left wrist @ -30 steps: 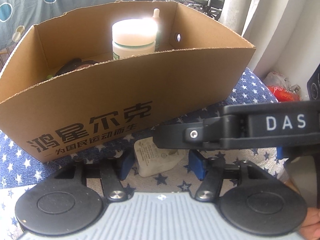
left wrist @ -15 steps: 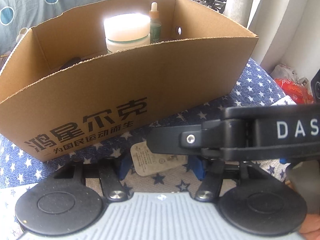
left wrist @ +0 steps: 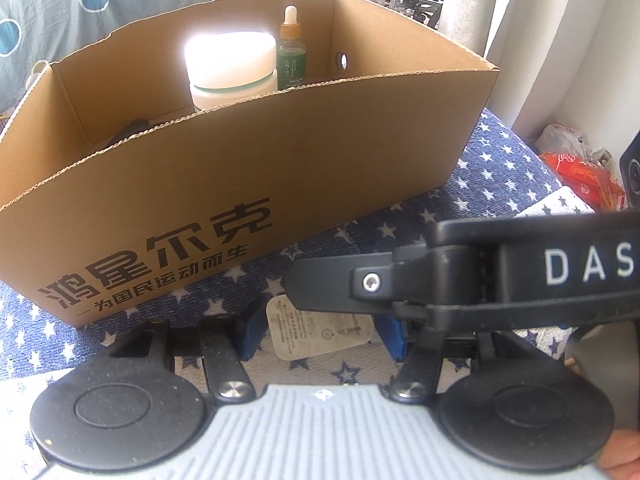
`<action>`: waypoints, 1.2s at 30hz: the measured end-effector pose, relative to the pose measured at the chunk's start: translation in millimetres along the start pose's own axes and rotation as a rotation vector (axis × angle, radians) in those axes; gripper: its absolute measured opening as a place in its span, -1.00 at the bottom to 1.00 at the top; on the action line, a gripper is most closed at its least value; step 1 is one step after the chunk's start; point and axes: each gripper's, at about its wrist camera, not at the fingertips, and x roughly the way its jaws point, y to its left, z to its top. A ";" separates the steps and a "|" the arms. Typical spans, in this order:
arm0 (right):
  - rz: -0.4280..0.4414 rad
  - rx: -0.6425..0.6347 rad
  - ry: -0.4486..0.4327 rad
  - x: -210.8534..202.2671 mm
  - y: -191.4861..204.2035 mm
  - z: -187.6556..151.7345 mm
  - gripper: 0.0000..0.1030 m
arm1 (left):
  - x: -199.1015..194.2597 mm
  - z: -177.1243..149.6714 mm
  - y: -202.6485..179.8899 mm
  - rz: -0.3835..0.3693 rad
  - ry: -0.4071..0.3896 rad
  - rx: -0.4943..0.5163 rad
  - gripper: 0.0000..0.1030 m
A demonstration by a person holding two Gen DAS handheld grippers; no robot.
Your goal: Organize rigid objects
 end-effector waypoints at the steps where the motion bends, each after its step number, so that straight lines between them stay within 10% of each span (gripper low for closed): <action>1: -0.001 -0.001 0.000 0.0 0.3 0.0 0.32 | 0.1 0.1 -0.2 0.000 0.000 0.000 0.13; 36: -0.007 -0.026 -0.011 -9.8 5.3 0.5 0.38 | -5.3 -1.7 -2.3 -0.023 -0.020 0.020 0.05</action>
